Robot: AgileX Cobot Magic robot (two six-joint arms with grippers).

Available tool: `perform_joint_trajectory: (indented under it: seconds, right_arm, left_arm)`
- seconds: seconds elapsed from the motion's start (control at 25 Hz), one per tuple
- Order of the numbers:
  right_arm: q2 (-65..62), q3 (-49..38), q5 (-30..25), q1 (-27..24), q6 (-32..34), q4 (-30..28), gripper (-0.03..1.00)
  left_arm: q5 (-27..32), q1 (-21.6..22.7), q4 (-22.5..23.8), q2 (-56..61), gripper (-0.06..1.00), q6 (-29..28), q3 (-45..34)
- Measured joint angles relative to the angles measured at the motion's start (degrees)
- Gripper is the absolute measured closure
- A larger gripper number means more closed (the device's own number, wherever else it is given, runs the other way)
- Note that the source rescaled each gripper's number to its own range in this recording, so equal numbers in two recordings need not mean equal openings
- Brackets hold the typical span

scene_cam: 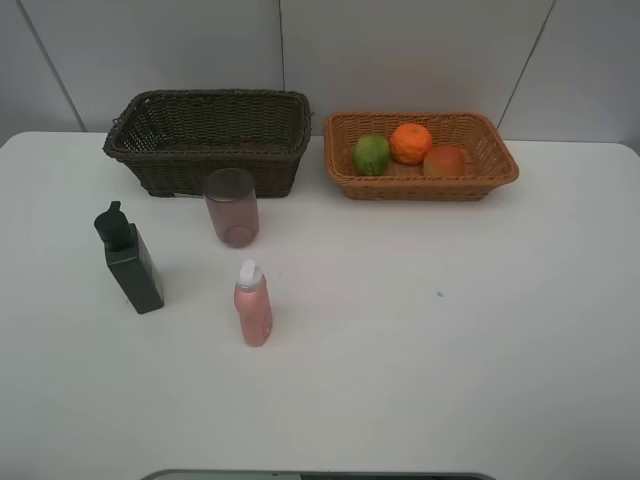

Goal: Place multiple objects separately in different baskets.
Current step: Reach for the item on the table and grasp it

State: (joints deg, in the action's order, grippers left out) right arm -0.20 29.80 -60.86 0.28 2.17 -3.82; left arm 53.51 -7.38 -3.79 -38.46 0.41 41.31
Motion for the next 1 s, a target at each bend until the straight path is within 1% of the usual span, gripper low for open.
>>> perform_joint_trajectory:
  seconds: [0.08, 0.2, 0.28, 0.36, 0.52, 0.64, 0.72, 0.84, 1.0]
  right_arm:
    - [0.0, 0.0, 0.0, 0.0, 0.0, 0.0, -0.03]
    - [0.0, 0.0, 0.0, 0.0, 0.0, 0.0, -0.03]
    - [0.0, 0.0, 0.0, 0.0, 0.0, 0.0, -0.03]
    - [0.0, 0.0, 0.0, 0.0, 0.0, 0.0, -0.03]
    - [0.0, 0.0, 0.0, 0.0, 0.0, 0.0, -0.03]
    - [0.0, 0.0, 0.0, 0.0, 0.0, 0.0, -0.03]
    - [0.0, 0.0, 0.0, 0.0, 0.0, 0.0, -0.03]
    - [0.0, 0.0, 0.0, 0.0, 0.0, 0.0, -0.03]
    - [0.0, 0.0, 0.0, 0.0, 0.0, 0.0, -0.03]
  left_arm:
    - [-1.3, 0.0, -0.1, -6.9, -0.06, 0.0, 3.2]
    - [-1.5, 0.0, -1.1, -15.6, -0.06, -0.8, 7.7]
    - [-1.4, 0.0, -1.8, -20.6, -0.06, -2.3, 10.1]
    - [-0.8, 0.0, -2.4, -25.6, -0.06, -5.1, 12.1]
    - [2.8, 0.0, -2.5, -33.6, -0.06, -10.1, 14.2]
    - [4.6, 0.0, -2.5, -37.9, -0.06, -12.0, 14.3]
    - [4.7, -0.3, -2.3, -39.4, -0.06, -13.0, 14.3]
    - [4.7, -2.4, 0.4, -40.1, -0.06, -15.6, 14.3]
    - [4.6, -7.5, 8.1, -40.1, -0.06, -25.7, 14.3]
